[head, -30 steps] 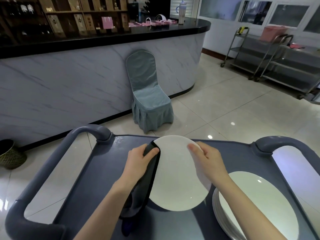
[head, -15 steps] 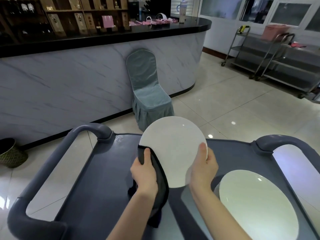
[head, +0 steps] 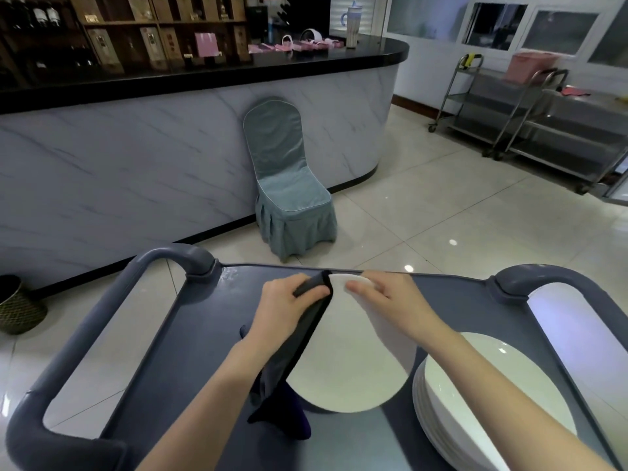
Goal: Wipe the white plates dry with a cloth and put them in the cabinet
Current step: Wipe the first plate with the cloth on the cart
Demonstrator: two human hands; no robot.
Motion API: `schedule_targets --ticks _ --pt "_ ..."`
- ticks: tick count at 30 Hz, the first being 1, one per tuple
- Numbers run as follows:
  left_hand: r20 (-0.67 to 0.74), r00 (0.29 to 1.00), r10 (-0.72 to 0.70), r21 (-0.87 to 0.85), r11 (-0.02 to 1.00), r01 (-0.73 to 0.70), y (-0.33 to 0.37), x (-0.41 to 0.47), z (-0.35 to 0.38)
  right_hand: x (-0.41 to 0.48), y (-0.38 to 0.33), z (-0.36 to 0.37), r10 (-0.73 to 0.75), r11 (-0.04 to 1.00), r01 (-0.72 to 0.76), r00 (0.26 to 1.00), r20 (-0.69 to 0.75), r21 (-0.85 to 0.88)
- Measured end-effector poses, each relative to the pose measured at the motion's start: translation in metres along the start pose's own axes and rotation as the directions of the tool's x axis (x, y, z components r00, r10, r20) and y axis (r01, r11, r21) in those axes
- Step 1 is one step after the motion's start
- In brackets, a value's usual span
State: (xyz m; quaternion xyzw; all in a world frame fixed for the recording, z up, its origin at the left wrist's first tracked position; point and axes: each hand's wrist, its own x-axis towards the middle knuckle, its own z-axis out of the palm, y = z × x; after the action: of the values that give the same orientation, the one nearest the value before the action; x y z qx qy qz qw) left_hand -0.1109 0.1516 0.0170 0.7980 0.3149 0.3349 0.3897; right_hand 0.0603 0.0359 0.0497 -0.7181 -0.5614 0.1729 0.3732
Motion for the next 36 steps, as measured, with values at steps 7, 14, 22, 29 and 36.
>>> schedule_targets --ticks 7,14,22,29,36 --pt "-0.154 0.928 -0.339 -0.210 0.929 0.304 -0.011 -0.021 0.003 -0.015 0.012 0.003 0.336 0.912 -0.209 0.875 -0.349 0.354" --pt "-0.012 0.970 -0.243 -0.106 0.965 0.240 -0.016 -0.010 -0.012 -0.021 0.011 0.005 0.231 0.956 -0.163 0.932 -0.281 0.245" --pt "0.052 0.987 -0.150 -0.102 0.983 0.154 -0.009 -0.012 -0.005 -0.016 0.000 0.000 0.063 0.993 -0.046 0.985 -0.164 0.106" --pt "0.021 0.926 -0.377 -0.183 0.909 0.375 -0.034 -0.036 -0.002 -0.035 0.013 0.024 0.226 0.956 -0.169 0.945 -0.236 0.239" --pt "0.239 0.963 -0.126 0.014 0.992 0.127 -0.023 -0.010 -0.004 -0.028 0.005 0.022 0.030 0.999 -0.029 0.999 -0.020 0.036"
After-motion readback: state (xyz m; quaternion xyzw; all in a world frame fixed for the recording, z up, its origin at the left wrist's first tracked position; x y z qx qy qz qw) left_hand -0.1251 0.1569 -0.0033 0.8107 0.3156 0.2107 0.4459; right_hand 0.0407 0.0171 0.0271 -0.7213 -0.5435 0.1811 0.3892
